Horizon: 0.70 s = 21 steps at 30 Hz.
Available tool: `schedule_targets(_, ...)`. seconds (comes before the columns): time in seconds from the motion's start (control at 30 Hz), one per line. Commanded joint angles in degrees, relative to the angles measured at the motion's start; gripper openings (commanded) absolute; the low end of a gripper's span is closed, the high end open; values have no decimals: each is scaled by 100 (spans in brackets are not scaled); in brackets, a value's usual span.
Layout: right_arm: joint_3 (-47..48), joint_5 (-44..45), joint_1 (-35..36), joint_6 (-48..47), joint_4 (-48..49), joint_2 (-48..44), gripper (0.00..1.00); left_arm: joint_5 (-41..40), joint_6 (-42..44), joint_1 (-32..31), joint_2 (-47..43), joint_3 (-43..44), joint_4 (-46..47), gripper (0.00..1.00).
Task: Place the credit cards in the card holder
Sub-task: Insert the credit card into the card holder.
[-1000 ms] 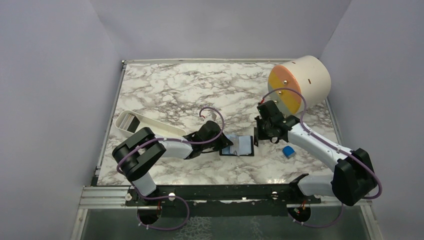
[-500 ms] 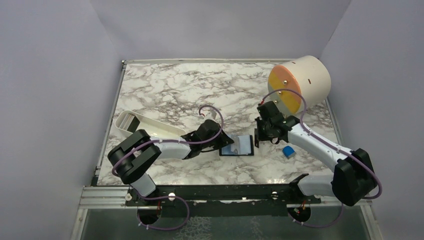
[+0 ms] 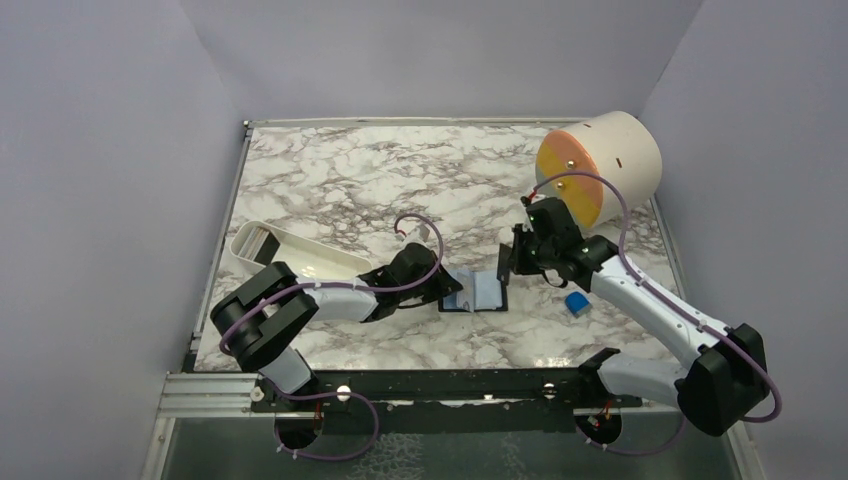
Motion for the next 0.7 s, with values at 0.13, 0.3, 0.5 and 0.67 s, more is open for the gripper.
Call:
schedule_targets(0.13,-189,-313,3,203,603,172,1,-139,127,3,-21,69,53,0)
schedule_targets(0.3,-387,-204,2,194,719,375,1,-109,83,8,-31,82,79,0)
schedule_targets(0.5,-539,48,3,180,752,488,1,-17,135,2,-20,181,97,0)
schedule_targets(0.67,-593,91,3,154,771,528,1,-12,141,7,82,184,116,0)
